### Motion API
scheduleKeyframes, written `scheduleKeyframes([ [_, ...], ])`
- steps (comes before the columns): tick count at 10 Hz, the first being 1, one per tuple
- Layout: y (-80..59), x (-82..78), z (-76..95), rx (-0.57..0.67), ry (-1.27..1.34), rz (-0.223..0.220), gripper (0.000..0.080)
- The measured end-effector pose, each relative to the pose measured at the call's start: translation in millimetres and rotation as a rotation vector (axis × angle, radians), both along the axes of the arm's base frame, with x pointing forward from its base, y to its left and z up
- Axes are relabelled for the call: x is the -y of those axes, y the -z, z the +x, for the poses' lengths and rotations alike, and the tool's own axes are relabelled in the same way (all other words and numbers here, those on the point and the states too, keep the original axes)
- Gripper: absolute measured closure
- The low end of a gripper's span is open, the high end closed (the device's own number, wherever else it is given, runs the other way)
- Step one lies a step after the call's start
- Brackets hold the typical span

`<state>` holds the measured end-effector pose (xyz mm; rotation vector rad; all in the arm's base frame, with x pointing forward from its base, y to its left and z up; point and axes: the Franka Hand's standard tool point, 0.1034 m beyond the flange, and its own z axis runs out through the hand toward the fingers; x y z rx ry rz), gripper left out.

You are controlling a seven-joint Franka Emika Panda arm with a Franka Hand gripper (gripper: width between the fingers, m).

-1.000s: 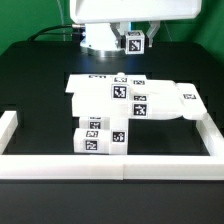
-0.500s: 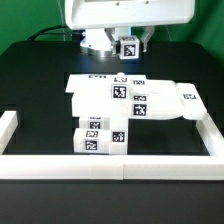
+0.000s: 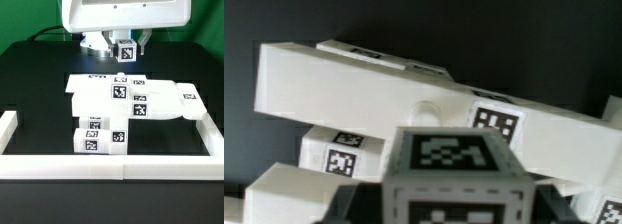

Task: Assemble chair

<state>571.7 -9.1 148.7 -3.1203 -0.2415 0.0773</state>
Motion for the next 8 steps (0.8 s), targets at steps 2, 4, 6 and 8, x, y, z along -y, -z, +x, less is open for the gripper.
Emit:
scheduleKeyframes([
  [2, 2.6, 3.1, 4.7, 0.028, -0.012, -0.007, 0.0514],
  [4, 3.3, 8.4, 8.3, 0.044, -0.075, -0.010, 0.0514],
  [6, 3.8, 7.8, 8.1, 0.043, -0.068, -0.010, 0.0514],
  [8, 5.5, 7.9, 8.1, 0.050, -0.068, -0.012, 0.0514],
])
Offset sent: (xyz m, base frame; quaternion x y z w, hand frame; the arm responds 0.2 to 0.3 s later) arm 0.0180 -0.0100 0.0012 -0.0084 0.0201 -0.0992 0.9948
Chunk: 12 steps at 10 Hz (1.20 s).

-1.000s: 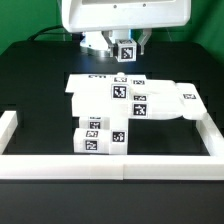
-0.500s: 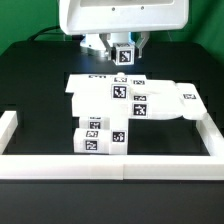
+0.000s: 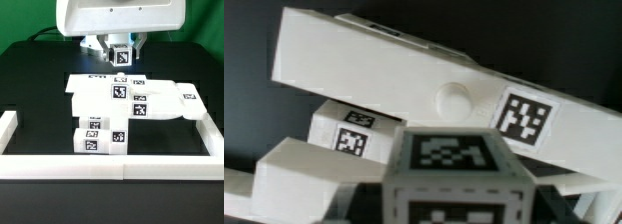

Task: Assemble chair

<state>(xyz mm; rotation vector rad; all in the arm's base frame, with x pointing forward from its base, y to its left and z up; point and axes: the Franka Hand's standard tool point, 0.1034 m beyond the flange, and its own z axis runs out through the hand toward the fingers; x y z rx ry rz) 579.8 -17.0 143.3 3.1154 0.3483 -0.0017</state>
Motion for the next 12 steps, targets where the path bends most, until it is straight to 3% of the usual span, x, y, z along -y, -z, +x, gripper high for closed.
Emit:
scheduleKeyframes([
  [12, 19.1, -9.5, -8.7, 0.023, -0.015, -0.014, 0.0514],
])
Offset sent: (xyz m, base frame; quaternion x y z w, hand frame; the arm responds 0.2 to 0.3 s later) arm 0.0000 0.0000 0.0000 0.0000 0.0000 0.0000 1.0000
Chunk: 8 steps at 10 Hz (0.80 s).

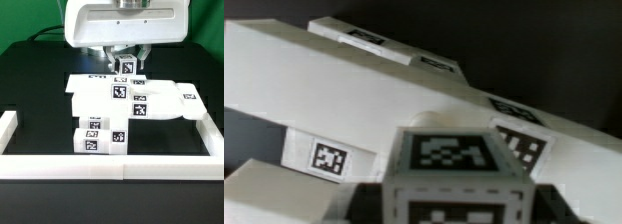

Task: Assemble chair

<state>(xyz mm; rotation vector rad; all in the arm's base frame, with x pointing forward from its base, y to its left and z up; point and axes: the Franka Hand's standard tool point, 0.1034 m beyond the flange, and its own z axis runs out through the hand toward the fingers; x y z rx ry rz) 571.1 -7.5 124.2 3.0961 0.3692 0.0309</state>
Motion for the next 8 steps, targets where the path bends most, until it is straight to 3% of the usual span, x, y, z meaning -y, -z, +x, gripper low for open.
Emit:
scheduleKeyframes([
  [8, 2.1, 4.1, -2.0, 0.007, 0.001, -0.002, 0.0514],
])
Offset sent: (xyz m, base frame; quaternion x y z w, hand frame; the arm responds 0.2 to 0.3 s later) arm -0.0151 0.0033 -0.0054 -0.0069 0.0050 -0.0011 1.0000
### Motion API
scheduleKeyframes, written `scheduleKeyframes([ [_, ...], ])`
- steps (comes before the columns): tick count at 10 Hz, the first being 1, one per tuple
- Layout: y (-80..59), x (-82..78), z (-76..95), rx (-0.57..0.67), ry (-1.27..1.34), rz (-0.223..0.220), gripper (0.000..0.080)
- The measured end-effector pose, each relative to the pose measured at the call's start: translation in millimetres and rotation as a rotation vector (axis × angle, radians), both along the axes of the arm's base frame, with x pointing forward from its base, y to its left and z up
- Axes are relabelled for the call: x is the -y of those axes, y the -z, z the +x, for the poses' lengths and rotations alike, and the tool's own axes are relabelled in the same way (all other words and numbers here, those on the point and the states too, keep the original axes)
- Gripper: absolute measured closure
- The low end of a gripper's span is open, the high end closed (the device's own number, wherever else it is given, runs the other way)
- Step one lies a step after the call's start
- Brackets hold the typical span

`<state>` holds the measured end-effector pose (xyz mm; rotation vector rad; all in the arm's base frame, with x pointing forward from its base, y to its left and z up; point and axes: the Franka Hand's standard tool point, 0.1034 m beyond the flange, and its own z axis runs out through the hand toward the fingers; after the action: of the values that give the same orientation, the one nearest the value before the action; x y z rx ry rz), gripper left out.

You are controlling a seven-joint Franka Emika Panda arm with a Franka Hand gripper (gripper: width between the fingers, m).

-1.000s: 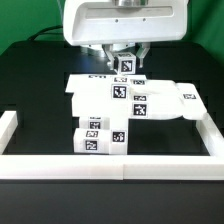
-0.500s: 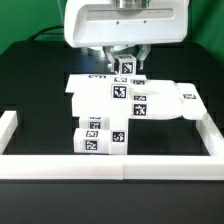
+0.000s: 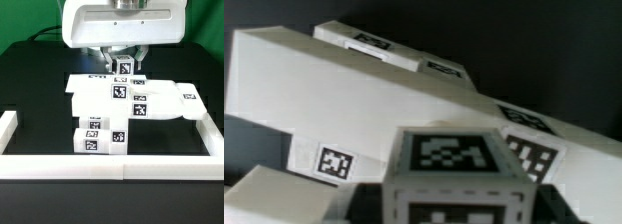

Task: Assemble chair

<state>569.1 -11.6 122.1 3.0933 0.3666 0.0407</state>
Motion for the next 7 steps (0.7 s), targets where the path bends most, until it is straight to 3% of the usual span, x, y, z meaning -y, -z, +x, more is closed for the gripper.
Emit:
scheduleKeyframes([
  [7, -0.2, 1.4, 1.4, 0.012, 0.011, -0.001, 0.0514],
])
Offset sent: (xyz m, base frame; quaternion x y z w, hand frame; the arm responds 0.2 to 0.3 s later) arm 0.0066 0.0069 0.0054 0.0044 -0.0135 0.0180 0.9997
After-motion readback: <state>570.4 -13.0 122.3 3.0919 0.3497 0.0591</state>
